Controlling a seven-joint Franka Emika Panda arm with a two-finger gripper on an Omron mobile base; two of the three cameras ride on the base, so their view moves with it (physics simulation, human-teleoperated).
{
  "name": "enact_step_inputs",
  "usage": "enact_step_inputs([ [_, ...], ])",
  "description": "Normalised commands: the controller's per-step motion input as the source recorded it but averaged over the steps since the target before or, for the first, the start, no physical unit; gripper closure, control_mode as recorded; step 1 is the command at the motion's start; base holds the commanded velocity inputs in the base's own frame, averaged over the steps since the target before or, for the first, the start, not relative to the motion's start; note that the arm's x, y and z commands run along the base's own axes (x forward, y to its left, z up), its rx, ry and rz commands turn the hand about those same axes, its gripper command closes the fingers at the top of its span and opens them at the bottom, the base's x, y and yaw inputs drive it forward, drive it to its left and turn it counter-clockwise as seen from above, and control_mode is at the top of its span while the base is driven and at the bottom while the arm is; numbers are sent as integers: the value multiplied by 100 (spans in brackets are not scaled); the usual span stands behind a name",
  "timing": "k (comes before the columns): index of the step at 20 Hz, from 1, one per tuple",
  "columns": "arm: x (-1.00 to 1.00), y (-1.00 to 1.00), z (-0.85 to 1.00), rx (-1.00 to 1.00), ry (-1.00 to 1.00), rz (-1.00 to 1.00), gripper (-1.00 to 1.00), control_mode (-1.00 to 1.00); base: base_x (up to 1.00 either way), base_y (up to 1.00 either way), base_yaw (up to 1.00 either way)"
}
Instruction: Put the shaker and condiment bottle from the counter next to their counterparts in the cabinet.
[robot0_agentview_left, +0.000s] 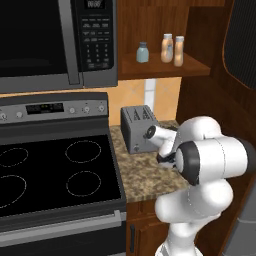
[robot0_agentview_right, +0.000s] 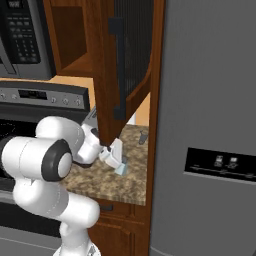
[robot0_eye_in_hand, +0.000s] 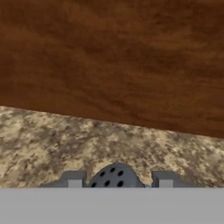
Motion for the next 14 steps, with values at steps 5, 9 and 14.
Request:
enact_step_inputs([
  [5,-37,28,17,0,-20,7,100,-100,0,0,0],
  [9,-27,38,24,-1,-29,20,100,-100,0,0,0],
  [14,-24,31,34,-5,-34,26,100,-100,0,0,0],
])
